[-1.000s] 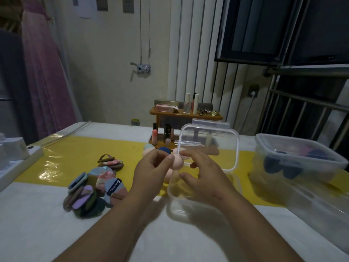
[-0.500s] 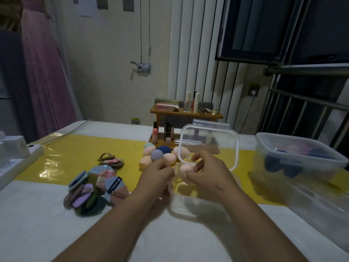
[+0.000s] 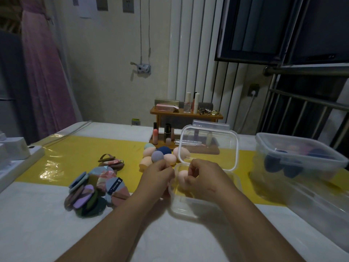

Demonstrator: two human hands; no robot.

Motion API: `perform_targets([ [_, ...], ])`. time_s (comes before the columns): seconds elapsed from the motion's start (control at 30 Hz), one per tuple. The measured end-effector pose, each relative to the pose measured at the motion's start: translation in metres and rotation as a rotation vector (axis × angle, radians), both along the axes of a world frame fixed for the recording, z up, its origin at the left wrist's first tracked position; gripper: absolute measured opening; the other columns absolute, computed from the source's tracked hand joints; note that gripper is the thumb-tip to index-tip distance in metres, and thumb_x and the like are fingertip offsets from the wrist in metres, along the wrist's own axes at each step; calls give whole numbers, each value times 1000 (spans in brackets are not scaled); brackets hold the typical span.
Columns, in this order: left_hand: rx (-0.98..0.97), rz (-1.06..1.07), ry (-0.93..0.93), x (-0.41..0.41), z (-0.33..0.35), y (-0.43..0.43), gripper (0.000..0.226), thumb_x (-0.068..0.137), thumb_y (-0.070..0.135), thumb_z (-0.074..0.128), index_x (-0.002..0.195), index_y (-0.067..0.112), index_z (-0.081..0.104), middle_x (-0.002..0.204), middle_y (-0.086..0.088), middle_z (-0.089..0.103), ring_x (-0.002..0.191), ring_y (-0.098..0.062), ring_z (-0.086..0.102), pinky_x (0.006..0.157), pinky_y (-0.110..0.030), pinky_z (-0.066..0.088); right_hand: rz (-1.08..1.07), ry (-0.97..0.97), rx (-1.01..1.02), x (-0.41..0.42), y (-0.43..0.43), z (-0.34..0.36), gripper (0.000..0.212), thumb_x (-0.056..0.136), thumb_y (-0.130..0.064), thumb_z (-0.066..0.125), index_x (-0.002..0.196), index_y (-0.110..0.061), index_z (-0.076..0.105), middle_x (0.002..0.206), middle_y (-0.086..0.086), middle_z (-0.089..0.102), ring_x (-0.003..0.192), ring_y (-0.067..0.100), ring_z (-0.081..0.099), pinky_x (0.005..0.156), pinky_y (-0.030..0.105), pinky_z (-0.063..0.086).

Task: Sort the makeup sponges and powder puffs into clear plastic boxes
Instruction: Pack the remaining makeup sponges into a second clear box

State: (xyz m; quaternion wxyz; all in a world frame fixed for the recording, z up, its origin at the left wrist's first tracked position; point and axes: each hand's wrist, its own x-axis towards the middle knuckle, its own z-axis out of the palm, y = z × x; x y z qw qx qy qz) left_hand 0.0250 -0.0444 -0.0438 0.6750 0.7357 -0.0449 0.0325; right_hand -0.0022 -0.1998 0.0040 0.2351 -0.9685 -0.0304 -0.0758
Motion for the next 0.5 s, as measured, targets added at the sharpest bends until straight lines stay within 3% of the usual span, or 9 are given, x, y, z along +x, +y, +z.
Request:
perform_targets([
  [0.27, 29, 7, 7, -2, 3, 0, 16, 66, 27, 54, 71, 12, 54, 68, -11, 48, 65, -25, 46, 55, -36, 35, 31, 109, 51, 1, -1, -3, 8, 81, -24, 69, 83, -28, 63, 93, -4, 70, 82, 17, 65, 72, 31, 56],
  [0.37, 19, 12, 0, -2, 2, 0, 9, 77, 17, 56, 70, 12, 54, 66, -10, 47, 64, -25, 44, 53, -33, 34, 55, 114, 66, 0, -4, -1, 11, 82, -20, 68, 82, -30, 63, 95, -7, 68, 84, 15, 63, 69, 27, 54],
  [0.5, 74, 24, -26, -3, 2, 0, 16, 84, 9, 55, 68, 12, 53, 63, -8, 49, 64, -25, 47, 57, -36, 36, 80, 113, 31, -3, -9, 7, 22, 84, -14, 63, 80, -35, 67, 94, -8, 68, 88, 14, 63, 72, 25, 51],
])
